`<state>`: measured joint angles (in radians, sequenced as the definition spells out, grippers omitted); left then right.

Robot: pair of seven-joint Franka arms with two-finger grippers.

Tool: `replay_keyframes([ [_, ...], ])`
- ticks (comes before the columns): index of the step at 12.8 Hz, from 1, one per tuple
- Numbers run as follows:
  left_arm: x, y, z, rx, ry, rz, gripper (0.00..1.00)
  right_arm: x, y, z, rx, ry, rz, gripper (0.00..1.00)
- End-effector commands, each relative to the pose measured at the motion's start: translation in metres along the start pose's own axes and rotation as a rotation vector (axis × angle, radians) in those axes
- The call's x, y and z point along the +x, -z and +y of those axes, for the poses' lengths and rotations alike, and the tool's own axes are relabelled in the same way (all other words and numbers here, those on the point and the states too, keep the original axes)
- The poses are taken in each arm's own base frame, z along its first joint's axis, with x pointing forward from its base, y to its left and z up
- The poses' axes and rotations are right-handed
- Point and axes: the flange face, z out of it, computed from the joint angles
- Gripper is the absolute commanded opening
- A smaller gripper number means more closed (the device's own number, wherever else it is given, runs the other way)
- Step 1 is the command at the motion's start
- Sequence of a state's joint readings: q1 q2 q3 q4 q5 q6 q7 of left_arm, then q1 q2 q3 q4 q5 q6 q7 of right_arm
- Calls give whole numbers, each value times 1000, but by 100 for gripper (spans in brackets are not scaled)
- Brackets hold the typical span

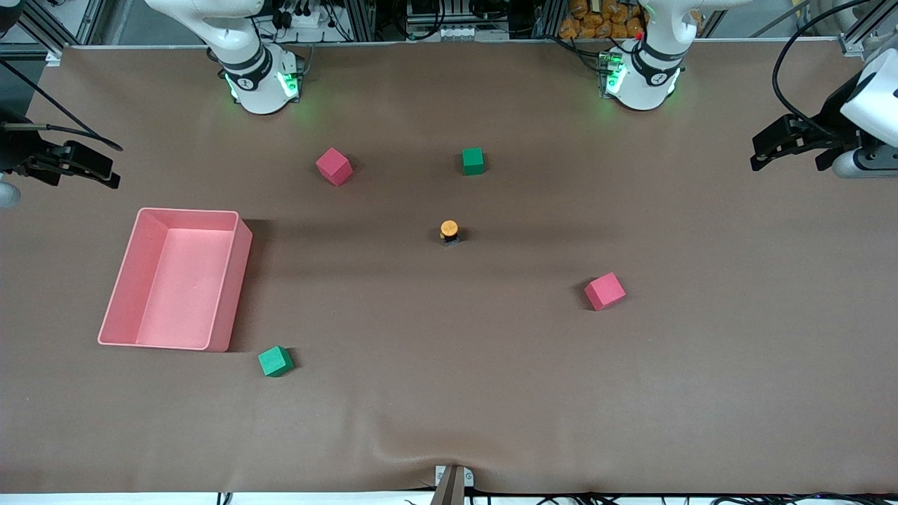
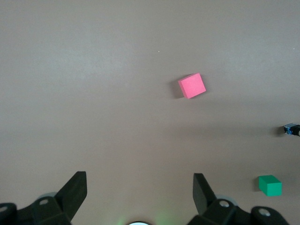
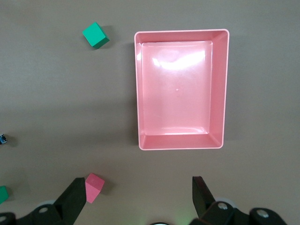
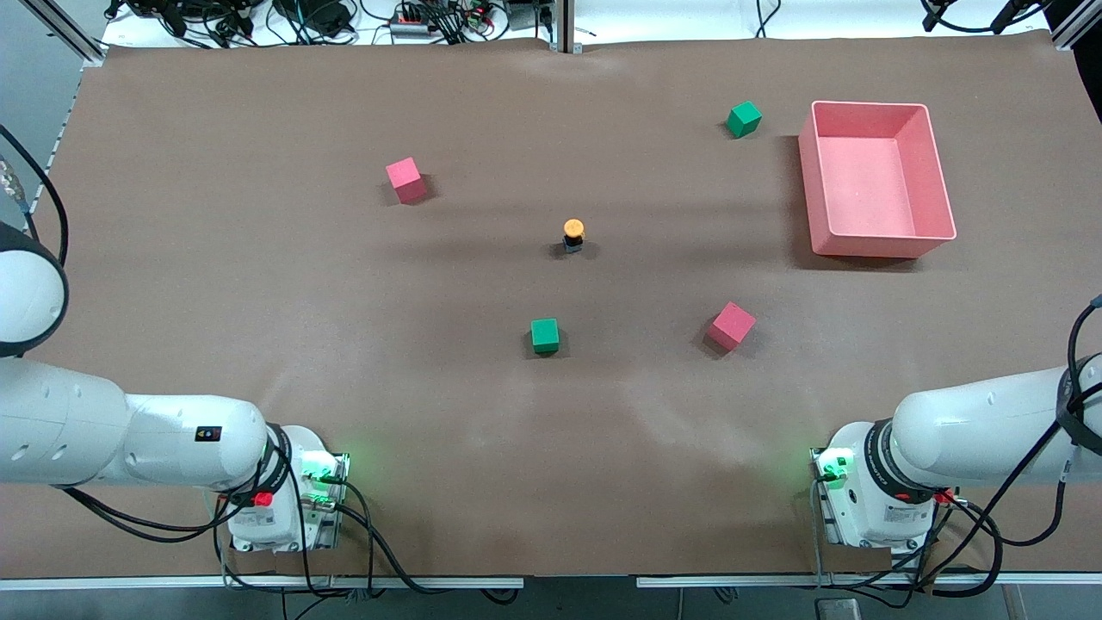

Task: Place and upright button with both arms

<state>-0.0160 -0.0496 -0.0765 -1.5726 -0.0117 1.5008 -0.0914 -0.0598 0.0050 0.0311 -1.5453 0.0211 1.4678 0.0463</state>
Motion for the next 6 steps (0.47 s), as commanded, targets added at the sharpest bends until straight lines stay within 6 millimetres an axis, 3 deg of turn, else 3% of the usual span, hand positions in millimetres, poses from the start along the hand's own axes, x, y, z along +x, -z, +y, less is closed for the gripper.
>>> replay_keyframes([
  [1, 3, 4, -3, 18, -19, -1, 100, -3, 7, -1, 2, -4, 3, 100],
  [6, 2, 4, -2, 16, -21, -4, 100, -3, 7, 0, 2, -4, 3, 100],
])
